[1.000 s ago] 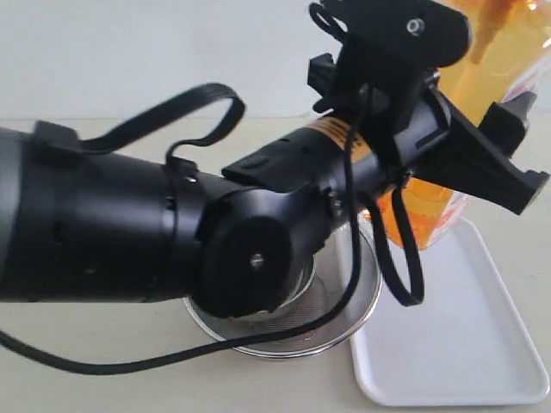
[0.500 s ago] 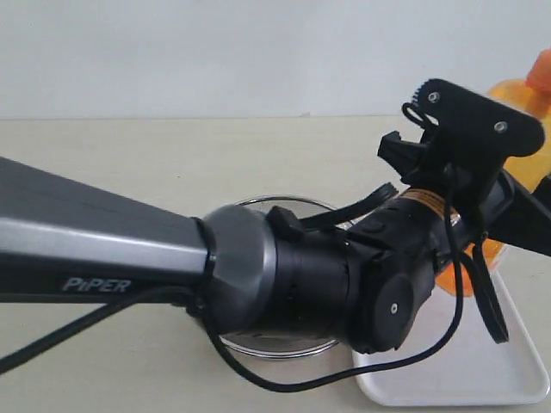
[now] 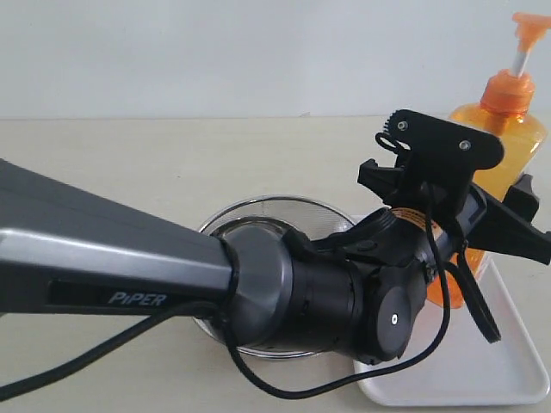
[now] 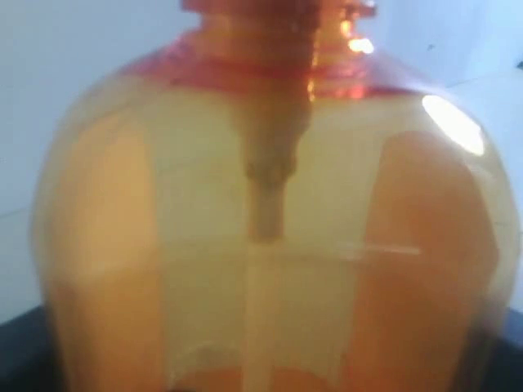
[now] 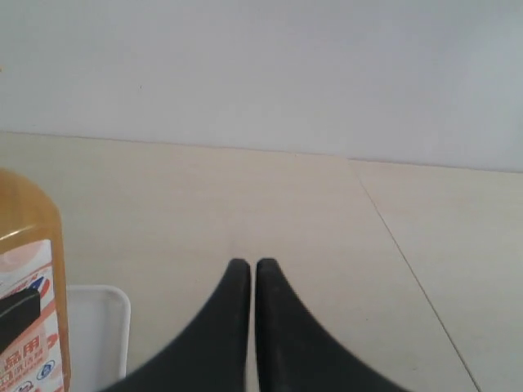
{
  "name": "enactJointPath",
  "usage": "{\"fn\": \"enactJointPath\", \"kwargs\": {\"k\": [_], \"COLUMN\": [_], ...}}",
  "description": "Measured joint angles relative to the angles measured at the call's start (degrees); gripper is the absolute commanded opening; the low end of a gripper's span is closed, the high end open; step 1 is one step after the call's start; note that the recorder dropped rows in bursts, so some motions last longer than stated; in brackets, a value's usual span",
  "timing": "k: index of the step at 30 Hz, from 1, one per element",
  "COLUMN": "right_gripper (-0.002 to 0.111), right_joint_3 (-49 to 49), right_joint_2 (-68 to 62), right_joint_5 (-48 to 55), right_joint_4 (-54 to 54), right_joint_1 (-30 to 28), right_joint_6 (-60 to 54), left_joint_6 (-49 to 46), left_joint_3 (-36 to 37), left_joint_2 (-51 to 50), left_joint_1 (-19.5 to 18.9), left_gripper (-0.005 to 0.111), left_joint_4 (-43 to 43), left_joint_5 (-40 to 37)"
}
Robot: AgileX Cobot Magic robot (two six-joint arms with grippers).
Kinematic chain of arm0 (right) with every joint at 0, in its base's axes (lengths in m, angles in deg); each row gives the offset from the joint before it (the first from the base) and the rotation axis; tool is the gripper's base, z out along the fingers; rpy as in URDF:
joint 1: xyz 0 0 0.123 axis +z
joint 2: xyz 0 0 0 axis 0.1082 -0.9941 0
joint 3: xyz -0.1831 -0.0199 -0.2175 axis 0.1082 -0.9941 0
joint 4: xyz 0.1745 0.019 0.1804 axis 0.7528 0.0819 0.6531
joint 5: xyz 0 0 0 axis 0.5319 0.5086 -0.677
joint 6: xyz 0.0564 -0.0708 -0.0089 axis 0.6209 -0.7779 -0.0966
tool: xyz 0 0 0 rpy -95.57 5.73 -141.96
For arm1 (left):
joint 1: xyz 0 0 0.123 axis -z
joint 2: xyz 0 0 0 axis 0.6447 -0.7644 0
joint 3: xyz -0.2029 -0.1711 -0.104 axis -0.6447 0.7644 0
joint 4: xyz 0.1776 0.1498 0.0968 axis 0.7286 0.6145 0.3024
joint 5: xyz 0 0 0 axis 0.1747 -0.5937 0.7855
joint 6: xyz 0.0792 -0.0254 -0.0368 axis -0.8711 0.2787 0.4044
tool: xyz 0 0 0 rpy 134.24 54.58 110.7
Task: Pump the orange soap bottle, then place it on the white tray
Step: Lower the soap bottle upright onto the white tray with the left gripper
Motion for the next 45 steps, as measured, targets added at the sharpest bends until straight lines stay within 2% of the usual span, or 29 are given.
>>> {"fn": "enactJointPath", "kwargs": {"k": [3, 5, 10, 12, 14, 21, 27, 30, 35, 38, 41, 45], "right_gripper": [0.000, 0.000, 0.000, 0.000, 0.000, 0.000, 0.000, 0.000, 0.000, 0.000, 0.000, 0.000], "right_joint_3": [0.0, 0.0, 0.0, 0.0, 0.0, 0.0, 0.0, 0.0, 0.0, 0.0, 0.0, 0.0], "right_joint_2": [0.0, 0.0, 0.0, 0.0, 0.0, 0.0, 0.0, 0.0, 0.0, 0.0, 0.0, 0.4], "right_joint_5": [0.0, -0.1, -1.2, -1.2, -1.2, -1.2, -0.8, -0.4, -0.2, 0.1, 0.2, 0.4], "right_joint_4": [0.6, 1.1, 1.2, 1.2, 1.4, 1.4, 1.4, 1.4, 1.4, 1.4, 1.4, 1.4], "right_joint_1": [0.0, 0.0, 0.0, 0.0, 0.0, 0.0, 0.0, 0.0, 0.0, 0.0, 0.0, 0.0], "right_joint_6": [-1.1, -1.6, -1.6, -1.6, -1.8, -2.8, -2.9, -2.9, -2.9, -2.9, -2.9, -2.9], "left_joint_6": [0.0, 0.0, 0.0, 0.0, 0.2, 0.5, 0.5, -0.1, -2.7, -5.5, -7.1, -7.8], "left_joint_3": [0.0, 0.0, 0.0, -0.1, -0.9, -1.1, -1.1, -1.1, -1.1, -1.1, -1.1, -1.1], "left_joint_2": [0.0, 0.0, 0.0, 0.0, 0.4, 1.0, 3.4, 5.7, 8.9, 9.8, 10.1, 10.2], "left_joint_1": [-0.5, -1.1, -1.3, -1.3, -1.3, -1.3, -1.3, -1.3, -1.3, -1.3, -1.3, -1.3], "left_gripper": [0.007, 0.021, 0.079, 0.094, 0.100, 0.099, 0.096, 0.085, 0.053, 0.043, 0.044, 0.059], "left_joint_4": [0.0, 0.0, -0.4, -0.2, 0.2, 0.4, 0.7, 0.8, 0.9, 0.9, 0.9, 0.9], "left_joint_5": [-0.8, -2.7, -4.2, -3.9, -1.9, -1.3, -6.0, -10.7, -16.6, -17.6, -18.0, -18.2]}}
